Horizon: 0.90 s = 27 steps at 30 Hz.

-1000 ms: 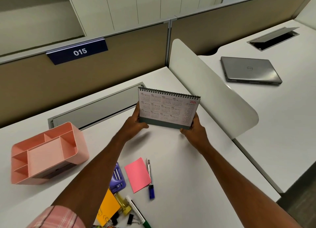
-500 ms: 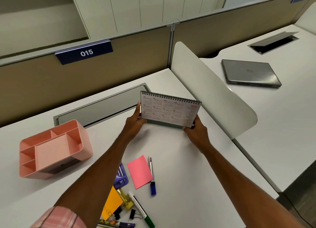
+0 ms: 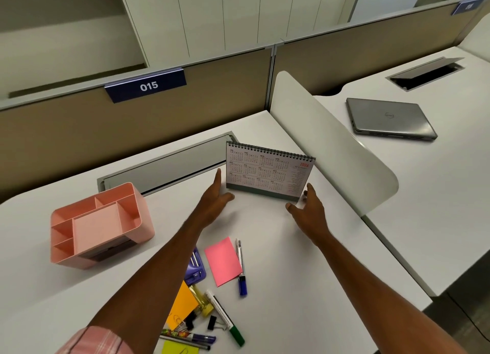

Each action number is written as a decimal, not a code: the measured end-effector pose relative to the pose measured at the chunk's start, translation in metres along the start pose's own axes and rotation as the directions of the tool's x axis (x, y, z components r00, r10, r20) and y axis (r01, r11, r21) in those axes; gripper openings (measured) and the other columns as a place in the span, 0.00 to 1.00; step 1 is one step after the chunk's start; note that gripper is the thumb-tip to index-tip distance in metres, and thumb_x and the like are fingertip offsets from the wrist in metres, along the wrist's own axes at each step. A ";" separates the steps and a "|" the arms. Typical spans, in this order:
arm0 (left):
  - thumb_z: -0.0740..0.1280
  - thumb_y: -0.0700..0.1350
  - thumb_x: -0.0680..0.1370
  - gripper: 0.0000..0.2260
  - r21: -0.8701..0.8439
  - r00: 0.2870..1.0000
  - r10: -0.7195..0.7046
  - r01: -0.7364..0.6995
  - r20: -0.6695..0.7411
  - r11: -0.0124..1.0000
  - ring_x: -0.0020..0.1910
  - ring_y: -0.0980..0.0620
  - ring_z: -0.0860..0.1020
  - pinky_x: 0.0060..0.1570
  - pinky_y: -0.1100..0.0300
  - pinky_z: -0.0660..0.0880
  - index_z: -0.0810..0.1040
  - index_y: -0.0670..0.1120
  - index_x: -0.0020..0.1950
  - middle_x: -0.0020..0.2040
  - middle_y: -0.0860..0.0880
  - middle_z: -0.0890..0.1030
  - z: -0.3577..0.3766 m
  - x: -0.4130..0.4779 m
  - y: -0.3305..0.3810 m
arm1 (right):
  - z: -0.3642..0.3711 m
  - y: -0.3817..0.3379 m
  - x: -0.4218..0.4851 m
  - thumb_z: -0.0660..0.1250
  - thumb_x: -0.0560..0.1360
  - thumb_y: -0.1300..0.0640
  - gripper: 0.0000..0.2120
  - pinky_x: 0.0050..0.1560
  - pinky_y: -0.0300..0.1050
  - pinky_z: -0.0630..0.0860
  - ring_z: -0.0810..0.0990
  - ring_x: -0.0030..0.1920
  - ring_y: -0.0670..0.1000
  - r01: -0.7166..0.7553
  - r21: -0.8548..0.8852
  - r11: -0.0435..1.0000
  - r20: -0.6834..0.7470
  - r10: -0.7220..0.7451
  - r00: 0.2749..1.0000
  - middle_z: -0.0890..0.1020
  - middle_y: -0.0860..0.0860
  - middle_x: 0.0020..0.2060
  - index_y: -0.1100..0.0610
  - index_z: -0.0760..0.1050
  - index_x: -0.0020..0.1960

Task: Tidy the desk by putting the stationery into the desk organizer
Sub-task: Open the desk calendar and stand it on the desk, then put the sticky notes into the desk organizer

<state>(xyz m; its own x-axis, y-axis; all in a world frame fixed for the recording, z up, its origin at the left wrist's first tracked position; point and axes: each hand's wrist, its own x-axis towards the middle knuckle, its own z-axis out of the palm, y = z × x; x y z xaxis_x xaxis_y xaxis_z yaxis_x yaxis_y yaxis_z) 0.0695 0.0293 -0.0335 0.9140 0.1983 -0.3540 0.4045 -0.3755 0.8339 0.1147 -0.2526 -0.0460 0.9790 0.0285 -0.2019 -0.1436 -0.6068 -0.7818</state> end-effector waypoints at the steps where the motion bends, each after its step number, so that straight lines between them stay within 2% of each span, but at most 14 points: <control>1: 0.67 0.45 0.83 0.40 0.019 1.000 0.001 -0.002 0.010 1.000 0.83 0.45 0.60 0.79 0.48 0.61 0.44 0.56 0.86 0.84 0.45 0.59 0.000 -0.003 -0.001 | 0.002 0.000 -0.004 0.76 0.75 0.54 0.41 0.72 0.53 0.72 0.71 0.73 0.57 0.004 -0.017 1.000 -0.011 -0.004 1.000 0.72 0.54 0.75 0.54 0.58 0.80; 4: 0.67 0.48 0.83 0.40 0.078 0.998 -0.011 0.007 0.060 0.997 0.83 0.44 0.59 0.81 0.46 0.59 0.44 0.56 0.86 0.85 0.45 0.58 -0.002 -0.013 -0.007 | 0.011 0.000 -0.021 0.77 0.74 0.53 0.39 0.70 0.49 0.68 0.69 0.74 0.57 0.006 -0.045 0.999 -0.070 -0.009 0.998 0.72 0.53 0.74 0.54 0.61 0.79; 7: 0.68 0.56 0.82 0.41 0.195 0.995 -0.014 -0.006 0.104 0.981 0.83 0.45 0.59 0.81 0.45 0.59 0.43 0.57 0.86 0.85 0.46 0.57 -0.007 -0.027 -0.014 | 0.023 0.000 -0.041 0.77 0.74 0.48 0.41 0.73 0.57 0.68 0.66 0.76 0.58 0.002 -0.122 0.993 -0.061 -0.009 0.998 0.69 0.52 0.77 0.52 0.59 0.80; 9: 0.68 0.58 0.82 0.42 0.244 0.995 -0.002 -0.023 0.104 0.970 0.82 0.45 0.61 0.80 0.48 0.61 0.44 0.57 0.86 0.84 0.47 0.60 -0.012 -0.039 -0.019 | 0.032 0.000 -0.053 0.75 0.75 0.45 0.42 0.75 0.59 0.67 0.64 0.78 0.58 0.000 -0.201 0.980 -0.032 -0.007 0.999 0.67 0.53 0.78 0.54 0.58 0.81; 14: 0.68 0.53 0.83 0.35 0.328 0.993 0.093 -0.110 0.067 0.938 0.80 0.46 0.66 0.78 0.48 0.65 0.54 0.56 0.85 0.83 0.48 0.64 -0.021 -0.075 -0.033 | 0.051 -0.004 -0.087 0.71 0.77 0.42 0.43 0.78 0.57 0.61 0.57 0.81 0.57 -0.067 -0.266 0.962 -0.002 0.069 0.998 0.60 0.56 0.81 0.58 0.53 0.82; 18: 0.67 0.50 0.84 0.26 0.303 0.988 0.151 -0.147 0.009 0.942 0.81 0.49 0.65 0.78 0.48 0.65 0.66 0.56 0.81 0.81 0.51 0.68 -0.024 -0.111 -0.046 | 0.067 -0.003 -0.113 0.70 0.78 0.40 0.43 0.79 0.56 0.59 0.55 0.82 0.57 0.018 -0.334 0.942 0.085 0.011 0.996 0.58 0.55 0.82 0.57 0.53 0.82; 21: 0.67 0.47 0.83 0.21 0.262 0.974 0.223 -0.202 -0.051 0.944 0.77 0.51 0.70 0.76 0.48 0.68 0.74 0.54 0.77 0.77 0.53 0.74 -0.024 -0.138 -0.053 | 0.079 -0.005 -0.132 0.69 0.77 0.38 0.44 0.80 0.57 0.59 0.54 0.82 0.56 0.072 -0.363 0.929 0.161 -0.014 0.987 0.57 0.54 0.82 0.56 0.52 0.83; 24: 0.67 0.43 0.83 0.17 0.223 0.954 0.263 -0.227 -0.145 0.948 0.71 0.52 0.75 0.74 0.52 0.71 0.79 0.52 0.72 0.72 0.52 0.79 -0.021 -0.163 -0.058 | 0.091 -0.013 -0.152 0.70 0.76 0.37 0.45 0.78 0.56 0.61 0.57 0.81 0.57 0.145 -0.339 0.929 0.245 -0.061 0.968 0.60 0.55 0.81 0.56 0.54 0.82; 27: 0.66 0.42 0.83 0.15 0.149 0.945 0.217 -0.185 -0.246 0.971 0.65 0.54 0.79 0.68 0.55 0.75 0.82 0.53 0.68 0.67 0.54 0.82 -0.017 -0.186 -0.063 | 0.102 -0.024 -0.170 0.75 0.72 0.38 0.41 0.65 0.52 0.70 0.69 0.70 0.59 0.182 -0.304 0.935 0.237 -0.111 0.965 0.71 0.57 0.70 0.58 0.65 0.76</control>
<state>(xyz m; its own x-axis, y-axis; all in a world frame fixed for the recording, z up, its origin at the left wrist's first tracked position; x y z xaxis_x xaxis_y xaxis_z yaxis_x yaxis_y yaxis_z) -0.1268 0.0312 -0.0132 0.9434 0.3280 -0.0492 0.2289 -0.5366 0.8122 -0.0634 -0.1616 -0.0532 0.9265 0.2828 -0.2481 0.0877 -0.8037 -0.5886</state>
